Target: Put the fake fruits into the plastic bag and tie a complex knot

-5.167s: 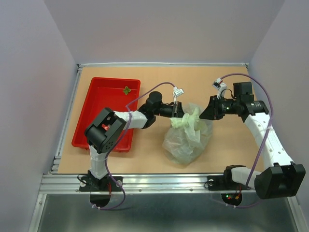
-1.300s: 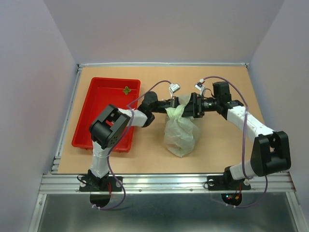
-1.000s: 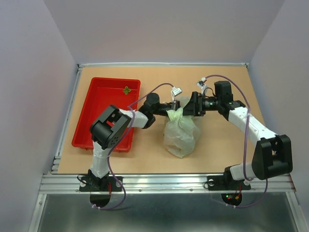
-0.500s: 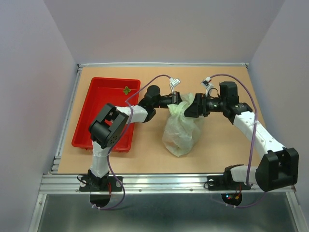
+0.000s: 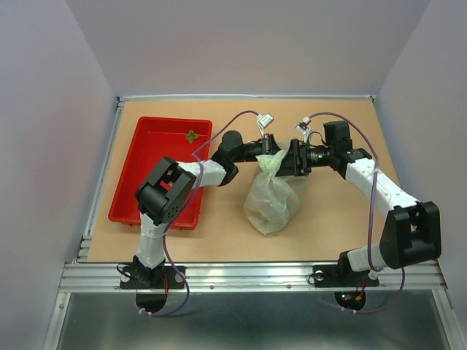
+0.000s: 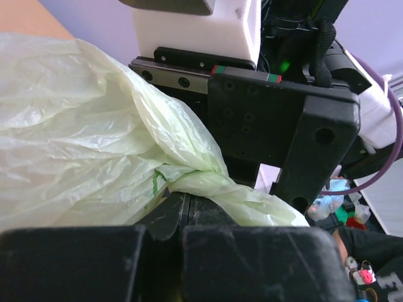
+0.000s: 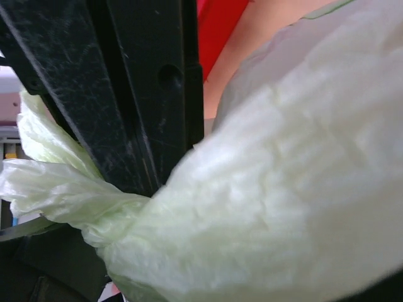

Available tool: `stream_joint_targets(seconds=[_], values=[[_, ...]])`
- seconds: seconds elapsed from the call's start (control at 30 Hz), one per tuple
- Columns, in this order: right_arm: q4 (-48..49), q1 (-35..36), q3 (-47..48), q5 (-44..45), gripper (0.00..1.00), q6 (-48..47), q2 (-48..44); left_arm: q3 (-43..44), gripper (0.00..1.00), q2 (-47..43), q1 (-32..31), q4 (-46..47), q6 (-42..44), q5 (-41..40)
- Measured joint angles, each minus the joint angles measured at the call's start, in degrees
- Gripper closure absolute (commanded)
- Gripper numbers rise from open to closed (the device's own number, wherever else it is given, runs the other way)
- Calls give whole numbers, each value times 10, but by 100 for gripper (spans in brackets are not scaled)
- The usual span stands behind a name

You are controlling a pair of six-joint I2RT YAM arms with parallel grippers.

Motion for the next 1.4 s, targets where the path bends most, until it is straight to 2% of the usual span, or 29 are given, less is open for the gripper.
stream_joint_targets(seconds=[0.17,0.57,0.8,1.1,1.17,1.27,1.4], values=[[21,12,12,-11,0,22,16,-14,100,3,0,31,-24,-10],[5,0,11,-10,0,21,9,-15,100,16,-9,22,11,1],[-118,-14,17,28,0,-93,-24,-24,100,16,-14,16,23,13],[-247,-22,75,70,1,-171,-59,-24,100,16,-14,17,23,18],[-268,-33,82,72,10,-182,-70,-24,100,16,-14,17,23,18],[-289,-57,85,72,13,-190,-85,-24,100,16,-14,17,23,18],[-308,-91,93,69,37,-197,-89,-24,100,16,-14,17,23,18]])
